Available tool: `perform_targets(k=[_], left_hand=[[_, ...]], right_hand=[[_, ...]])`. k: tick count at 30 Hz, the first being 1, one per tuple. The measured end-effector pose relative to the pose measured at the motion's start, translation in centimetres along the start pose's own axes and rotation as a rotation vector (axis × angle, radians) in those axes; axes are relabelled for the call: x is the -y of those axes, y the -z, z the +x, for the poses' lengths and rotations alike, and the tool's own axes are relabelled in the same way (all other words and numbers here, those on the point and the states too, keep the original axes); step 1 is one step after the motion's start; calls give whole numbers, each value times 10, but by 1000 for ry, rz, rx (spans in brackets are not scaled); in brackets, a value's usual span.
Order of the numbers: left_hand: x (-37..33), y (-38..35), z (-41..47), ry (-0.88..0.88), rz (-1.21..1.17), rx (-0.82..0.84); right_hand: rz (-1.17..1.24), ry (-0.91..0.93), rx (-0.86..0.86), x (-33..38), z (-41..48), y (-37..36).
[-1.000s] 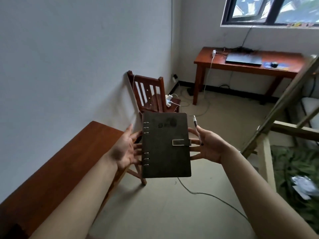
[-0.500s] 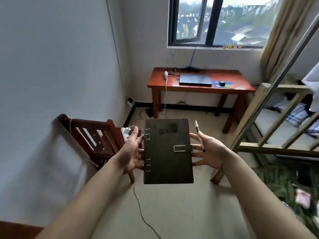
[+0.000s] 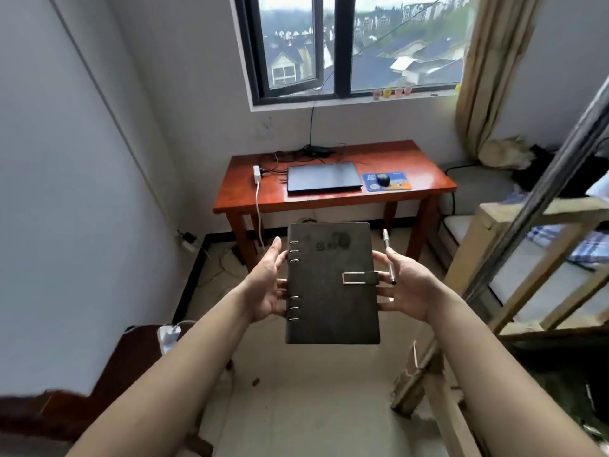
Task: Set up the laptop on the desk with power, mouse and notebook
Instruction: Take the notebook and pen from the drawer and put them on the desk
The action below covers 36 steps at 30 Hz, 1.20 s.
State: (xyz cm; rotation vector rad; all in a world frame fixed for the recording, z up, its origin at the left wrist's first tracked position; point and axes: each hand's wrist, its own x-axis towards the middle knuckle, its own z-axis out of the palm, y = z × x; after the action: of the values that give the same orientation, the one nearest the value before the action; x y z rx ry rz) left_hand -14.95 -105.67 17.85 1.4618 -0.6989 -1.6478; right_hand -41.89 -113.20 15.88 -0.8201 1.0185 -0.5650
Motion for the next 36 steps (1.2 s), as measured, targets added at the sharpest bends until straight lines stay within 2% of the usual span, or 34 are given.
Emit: perform_targets(k=[5, 12, 21, 27, 32, 36], left_hand=[[-96, -19, 104, -49, -27, -7], [-179, -22, 254, -69, -13, -12], [-306, -21, 492, -18, 24, 77], [-413, -65, 629, -25, 115, 216], [-452, -110, 722, -40, 169, 295], [-469, -150, 805, -30, 170, 269]], right_hand=[[29, 47, 4, 109, 91, 38], [-29, 62, 65, 205, 232, 75], [6, 46, -24, 334, 429, 140], [78, 119, -140, 430, 512, 210], [116, 146, -205, 471, 569, 274], [124, 138, -215, 505, 639, 335]])
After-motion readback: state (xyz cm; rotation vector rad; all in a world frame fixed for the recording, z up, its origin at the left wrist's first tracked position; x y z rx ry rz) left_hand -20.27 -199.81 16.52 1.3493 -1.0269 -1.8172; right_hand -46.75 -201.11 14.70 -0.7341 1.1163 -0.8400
